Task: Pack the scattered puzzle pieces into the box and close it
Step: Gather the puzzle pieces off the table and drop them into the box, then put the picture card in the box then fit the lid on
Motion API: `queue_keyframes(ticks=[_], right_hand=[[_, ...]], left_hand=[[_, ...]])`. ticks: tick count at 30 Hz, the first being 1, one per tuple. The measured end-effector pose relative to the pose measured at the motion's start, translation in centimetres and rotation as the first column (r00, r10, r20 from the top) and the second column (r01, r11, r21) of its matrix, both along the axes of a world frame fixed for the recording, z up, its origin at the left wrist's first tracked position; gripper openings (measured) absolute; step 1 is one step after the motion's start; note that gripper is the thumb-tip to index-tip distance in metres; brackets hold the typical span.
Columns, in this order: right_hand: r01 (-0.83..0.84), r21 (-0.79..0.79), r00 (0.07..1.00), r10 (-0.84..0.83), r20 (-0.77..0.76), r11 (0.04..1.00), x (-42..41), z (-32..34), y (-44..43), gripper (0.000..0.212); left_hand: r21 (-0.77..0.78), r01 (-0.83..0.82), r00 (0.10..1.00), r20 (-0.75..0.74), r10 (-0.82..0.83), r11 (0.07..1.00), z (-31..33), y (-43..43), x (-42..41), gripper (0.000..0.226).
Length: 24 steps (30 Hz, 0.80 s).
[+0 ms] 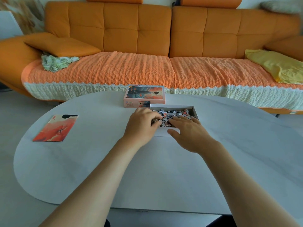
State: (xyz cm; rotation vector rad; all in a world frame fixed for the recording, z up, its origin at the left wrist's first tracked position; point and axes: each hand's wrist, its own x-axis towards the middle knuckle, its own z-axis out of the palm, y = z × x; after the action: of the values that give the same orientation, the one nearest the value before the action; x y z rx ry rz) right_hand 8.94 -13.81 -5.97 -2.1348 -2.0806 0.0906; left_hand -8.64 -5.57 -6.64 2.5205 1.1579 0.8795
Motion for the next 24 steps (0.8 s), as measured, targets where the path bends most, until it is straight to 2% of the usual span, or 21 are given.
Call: queue_keyframes(ticks=[4, 7, 9, 11, 14, 18, 21, 24], right_hand=[[-0.034, -0.006, 0.996, 0.033, -0.081, 0.999, 0.4, 0.3, -0.2, 0.052], [-0.026, -0.056, 0.999, 0.024, -0.038, 0.998, 0.6, 0.1, -0.4, 0.055], [0.028, -0.042, 0.999, -0.027, 0.027, 0.999, 0.8, 0.0, -0.3, 0.057], [0.024, -0.020, 0.999, -0.024, 0.030, 1.000, 0.7, 0.1, -0.3, 0.058], [-0.060, -0.038, 0.998, 0.059, -0.023, 0.997, 0.0, 0.3, -0.3, 0.058], [0.027, -0.075, 1.000, -0.028, -0.006, 0.997, -0.5, 0.2, 0.2, 0.060], [0.019, -0.015, 1.000, -0.019, -0.025, 1.000, -1.1, 0.4, 0.3, 0.058], [-0.070, 0.104, 0.995, 0.077, -0.067, 0.992, -2.9, 1.1, 0.0, 0.054]], left_hand=[[0.134, 0.033, 0.963, -0.268, 0.004, 0.990, -0.8, -0.2, 1.0, 0.042], [0.065, 0.021, 0.909, -0.416, 0.008, 0.998, -0.5, -0.2, 1.1, 0.051], [-0.035, 0.021, 0.906, -0.422, -0.034, 0.999, -0.2, -0.2, 1.1, 0.053], [-0.122, 0.050, 0.898, -0.429, -0.098, 0.991, 0.0, -0.5, 1.1, 0.057], [-0.127, 0.073, 0.882, -0.455, -0.123, 0.989, 0.3, -0.9, 0.9, 0.063], [-0.151, 0.065, 0.883, -0.452, -0.127, 0.986, 0.4, -1.0, 0.3, 0.066], [-0.219, 0.087, 0.917, -0.364, -0.164, 0.972, 0.5, -1.4, -0.6, 0.069], [-0.195, 0.069, 0.960, -0.255, -0.118, 0.978, 0.9, -1.3, -2.8, 0.065]])
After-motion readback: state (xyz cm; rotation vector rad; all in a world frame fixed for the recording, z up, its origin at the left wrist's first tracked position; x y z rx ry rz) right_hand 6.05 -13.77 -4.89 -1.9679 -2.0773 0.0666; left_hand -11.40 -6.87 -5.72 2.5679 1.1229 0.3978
